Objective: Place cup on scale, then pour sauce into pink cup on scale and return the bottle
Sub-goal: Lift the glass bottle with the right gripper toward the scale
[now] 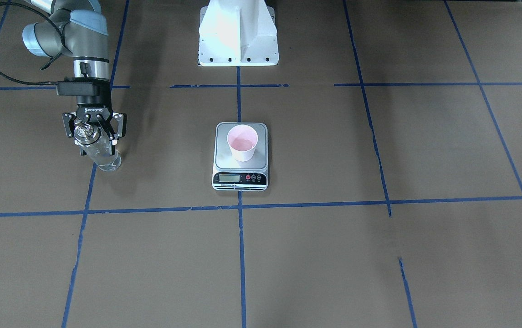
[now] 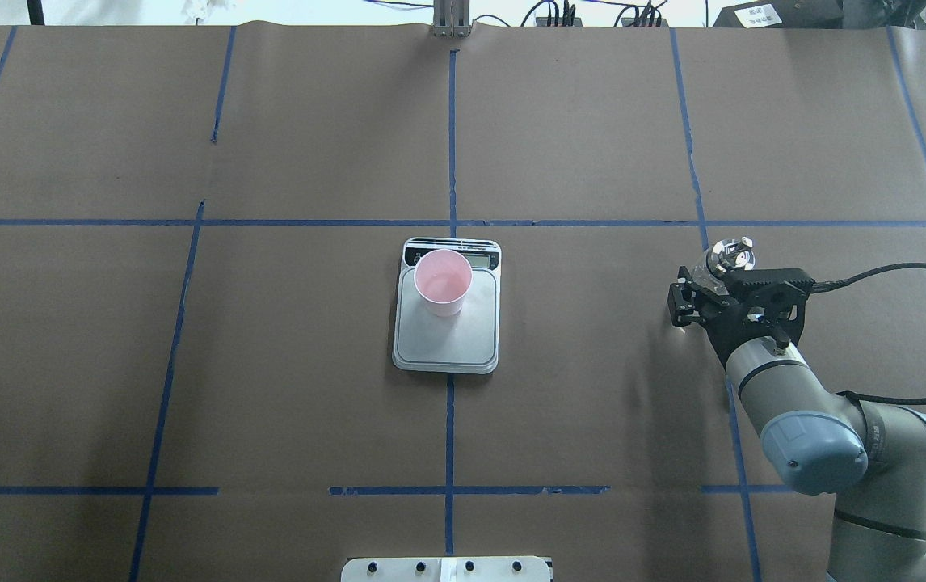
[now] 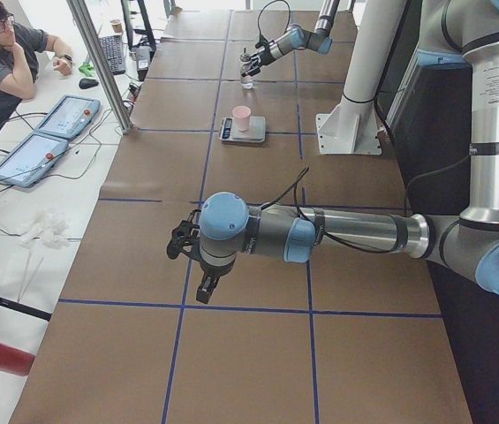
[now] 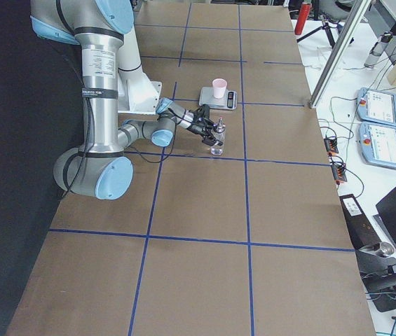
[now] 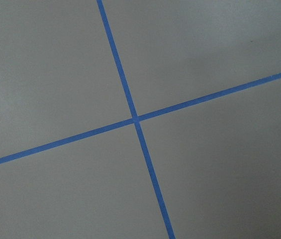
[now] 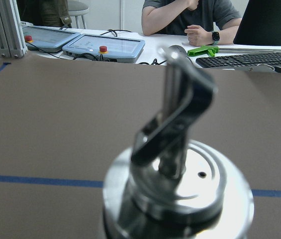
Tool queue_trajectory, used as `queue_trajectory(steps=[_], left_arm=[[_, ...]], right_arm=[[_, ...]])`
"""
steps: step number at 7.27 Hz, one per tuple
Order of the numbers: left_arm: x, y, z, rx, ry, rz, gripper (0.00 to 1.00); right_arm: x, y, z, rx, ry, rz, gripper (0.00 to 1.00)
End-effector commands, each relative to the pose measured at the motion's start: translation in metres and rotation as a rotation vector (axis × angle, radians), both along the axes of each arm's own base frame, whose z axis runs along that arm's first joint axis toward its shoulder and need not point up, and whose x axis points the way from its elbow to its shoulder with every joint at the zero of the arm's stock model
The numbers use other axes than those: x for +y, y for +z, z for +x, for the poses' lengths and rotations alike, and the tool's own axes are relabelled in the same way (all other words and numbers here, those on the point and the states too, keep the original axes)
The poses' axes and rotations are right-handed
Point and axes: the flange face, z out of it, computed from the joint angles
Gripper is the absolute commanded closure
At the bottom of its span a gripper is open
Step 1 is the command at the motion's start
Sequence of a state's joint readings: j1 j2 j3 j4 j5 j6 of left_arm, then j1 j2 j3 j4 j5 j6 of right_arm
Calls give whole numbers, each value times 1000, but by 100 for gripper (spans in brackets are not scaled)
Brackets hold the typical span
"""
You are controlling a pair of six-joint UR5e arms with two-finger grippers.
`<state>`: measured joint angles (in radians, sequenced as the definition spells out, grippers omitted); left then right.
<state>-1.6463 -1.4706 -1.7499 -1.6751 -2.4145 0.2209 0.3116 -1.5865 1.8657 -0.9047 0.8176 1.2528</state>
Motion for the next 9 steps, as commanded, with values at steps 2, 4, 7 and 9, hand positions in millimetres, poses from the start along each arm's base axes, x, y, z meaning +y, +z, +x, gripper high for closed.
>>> queue_trajectory(steps=[2, 4, 7, 9], left_arm=[[1, 1, 0, 0, 0, -4, 0], [1, 0, -1, -1, -2, -1, 0], [1, 0, -1, -1, -1, -1, 0], [7, 6, 1, 1, 1, -13, 0]], right_arm=[[-3, -37, -2, 32, -37, 72, 100], [-18, -58, -2, 196, -103, 168, 100], [-27, -93, -17, 156, -120, 190, 100], [-26, -88, -21, 171, -126, 187, 100]])
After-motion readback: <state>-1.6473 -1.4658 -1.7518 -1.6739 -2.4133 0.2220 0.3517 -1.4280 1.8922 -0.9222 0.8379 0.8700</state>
